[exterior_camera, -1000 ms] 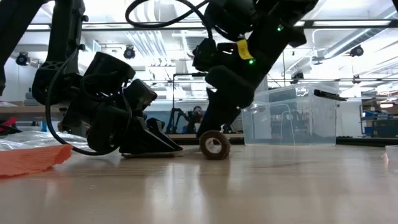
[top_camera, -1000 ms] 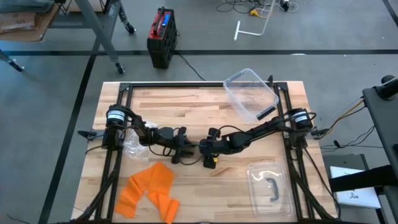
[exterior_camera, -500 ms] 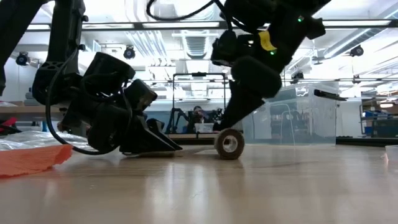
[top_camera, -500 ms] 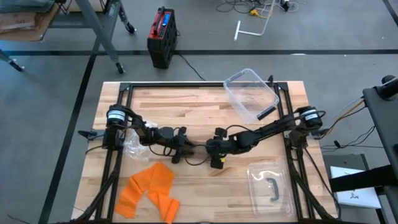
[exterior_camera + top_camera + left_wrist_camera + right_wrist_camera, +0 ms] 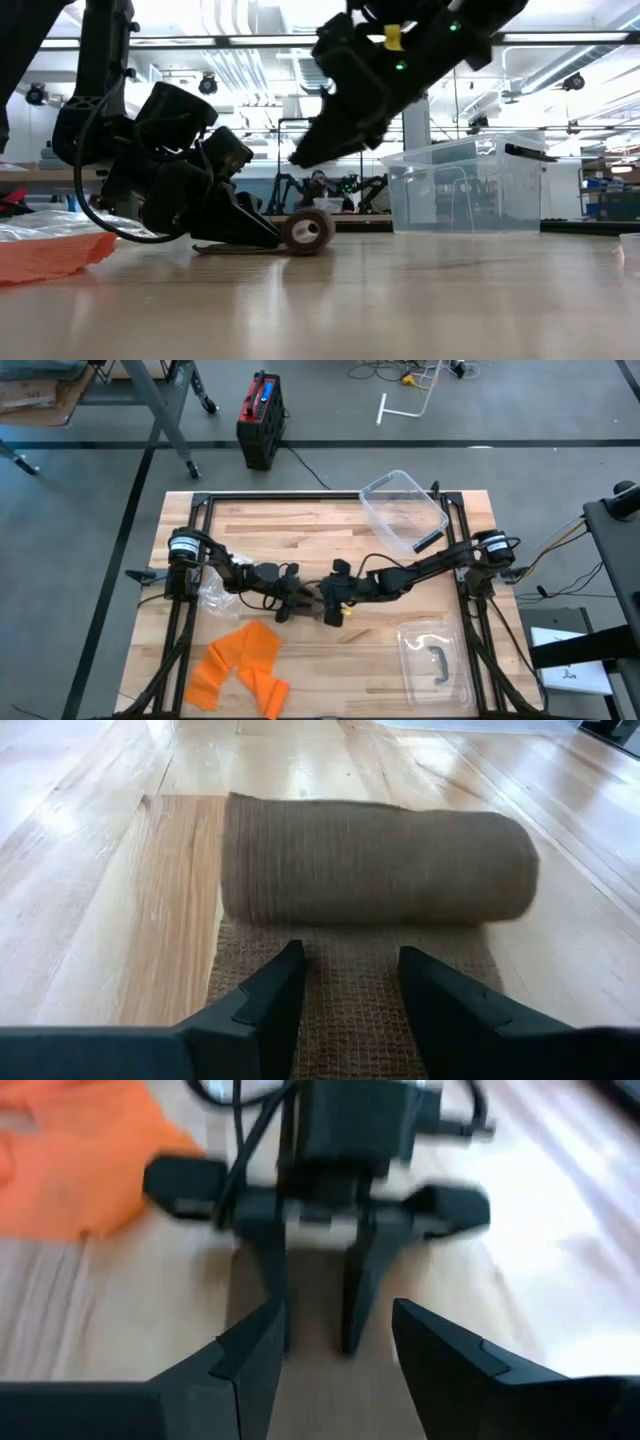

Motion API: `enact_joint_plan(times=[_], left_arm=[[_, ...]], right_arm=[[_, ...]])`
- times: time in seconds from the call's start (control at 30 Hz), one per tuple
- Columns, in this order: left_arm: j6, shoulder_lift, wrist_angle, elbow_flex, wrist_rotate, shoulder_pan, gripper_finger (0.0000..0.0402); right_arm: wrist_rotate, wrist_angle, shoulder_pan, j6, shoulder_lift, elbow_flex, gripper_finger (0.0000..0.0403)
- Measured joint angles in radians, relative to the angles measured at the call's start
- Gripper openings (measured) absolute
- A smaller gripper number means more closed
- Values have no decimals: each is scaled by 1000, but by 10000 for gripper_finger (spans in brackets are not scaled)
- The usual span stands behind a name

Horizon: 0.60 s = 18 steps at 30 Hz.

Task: Roll bandage
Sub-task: Uncoil the brown bandage

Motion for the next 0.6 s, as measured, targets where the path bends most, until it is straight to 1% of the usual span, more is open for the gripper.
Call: enact_joint_plan(times=[0.1, 0.27, 0.4, 0.6], left_arm=[[2, -3, -2, 0, 2, 0, 162], [3, -9, -15, 0, 3, -1, 156], [6, -11, -26, 0, 4, -1, 156], [12, -13, -31, -4, 3, -1, 161]], right_arm=[[-2, 89, -15, -11, 49, 9, 183], [-15, 78, -34, -35, 155, 74, 183], [-31, -7, -35, -39, 207, 116, 183], [-31, -199, -35, -5, 193, 130, 183]])
